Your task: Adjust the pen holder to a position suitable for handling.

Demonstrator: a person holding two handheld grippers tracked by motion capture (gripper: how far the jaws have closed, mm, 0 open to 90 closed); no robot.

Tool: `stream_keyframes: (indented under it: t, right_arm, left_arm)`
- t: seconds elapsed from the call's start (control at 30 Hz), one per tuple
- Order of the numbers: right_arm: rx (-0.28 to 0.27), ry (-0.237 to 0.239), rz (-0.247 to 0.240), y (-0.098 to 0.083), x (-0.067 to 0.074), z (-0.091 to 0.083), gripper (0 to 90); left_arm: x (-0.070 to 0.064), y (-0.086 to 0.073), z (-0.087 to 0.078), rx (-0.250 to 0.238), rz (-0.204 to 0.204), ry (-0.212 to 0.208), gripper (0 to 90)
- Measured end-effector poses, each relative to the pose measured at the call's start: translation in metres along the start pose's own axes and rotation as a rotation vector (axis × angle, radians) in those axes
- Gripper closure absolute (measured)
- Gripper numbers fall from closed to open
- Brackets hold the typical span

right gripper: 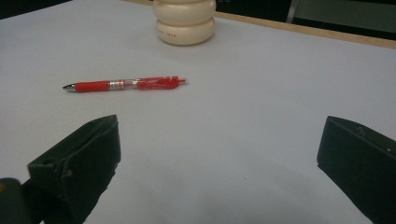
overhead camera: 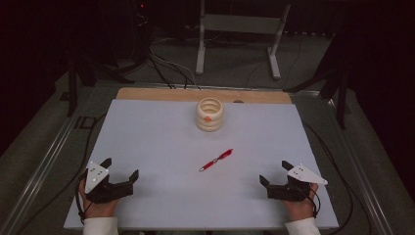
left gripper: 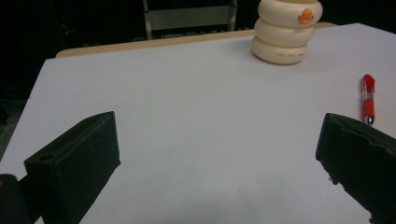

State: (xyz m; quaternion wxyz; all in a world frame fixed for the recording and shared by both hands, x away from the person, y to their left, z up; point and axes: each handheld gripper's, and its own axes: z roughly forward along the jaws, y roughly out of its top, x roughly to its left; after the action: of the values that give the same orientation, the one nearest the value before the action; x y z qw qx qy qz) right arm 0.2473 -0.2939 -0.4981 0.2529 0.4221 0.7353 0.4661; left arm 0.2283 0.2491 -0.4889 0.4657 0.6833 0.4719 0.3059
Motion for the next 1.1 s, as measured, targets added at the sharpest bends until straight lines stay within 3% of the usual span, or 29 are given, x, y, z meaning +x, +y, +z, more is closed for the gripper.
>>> stream_keyframes:
  t: [0.43,0.57,0.73,0.87,1.1]
  right_arm:
    - [0.002,-0.022,0.01,-0.001,-0.002,0.002,0.3]
    - [-0.005,-0.023,-0.007,0.0,0.002,-0.002,0.3]
    - [-0.007,-0.013,-0.018,-0.001,0.005,0.0,0.4]
    - [-0.031,-0.019,-0.035,-0.001,0.006,-0.003,0.4]
    - [-0.037,-0.014,-0.006,-0.003,0.003,-0.004,0.4]
  left_arm:
    - [-0.002,0.005,-0.002,-0.026,-0.001,0.019,0.3]
    - [-0.007,0.016,0.0,-0.053,0.024,0.028,0.3]
    - [-0.01,0.025,0.005,-0.048,0.043,0.028,0.3]
    - [-0.013,0.035,0.011,-0.048,0.034,0.004,0.2]
    - [-0.02,0.058,0.028,-0.042,0.037,-0.016,0.3]
